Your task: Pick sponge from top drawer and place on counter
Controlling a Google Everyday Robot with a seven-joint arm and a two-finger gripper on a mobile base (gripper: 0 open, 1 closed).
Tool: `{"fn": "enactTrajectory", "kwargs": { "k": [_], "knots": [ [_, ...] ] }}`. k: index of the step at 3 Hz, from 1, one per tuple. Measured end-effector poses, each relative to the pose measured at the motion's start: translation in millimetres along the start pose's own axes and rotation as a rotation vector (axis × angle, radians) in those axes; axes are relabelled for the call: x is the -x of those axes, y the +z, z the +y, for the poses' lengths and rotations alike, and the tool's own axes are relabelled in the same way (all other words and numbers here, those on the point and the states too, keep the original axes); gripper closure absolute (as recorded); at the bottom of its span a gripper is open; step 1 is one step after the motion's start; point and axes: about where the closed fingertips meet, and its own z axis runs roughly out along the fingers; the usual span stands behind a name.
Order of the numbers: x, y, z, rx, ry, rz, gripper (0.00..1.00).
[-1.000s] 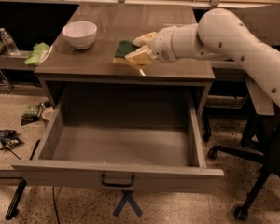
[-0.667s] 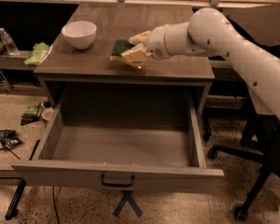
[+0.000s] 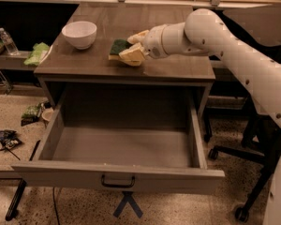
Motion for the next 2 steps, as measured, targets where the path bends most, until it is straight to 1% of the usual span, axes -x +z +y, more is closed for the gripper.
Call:
{"fn": "enactTrajectory", "kwargs": {
  "k": [1, 2],
  "knots": [
    [1, -8, -4, -0.029, -0.002, -0.001, 0.00],
    [12, -61, -11, -0.156, -0.011, -0.004, 0.00]
  ]
}}
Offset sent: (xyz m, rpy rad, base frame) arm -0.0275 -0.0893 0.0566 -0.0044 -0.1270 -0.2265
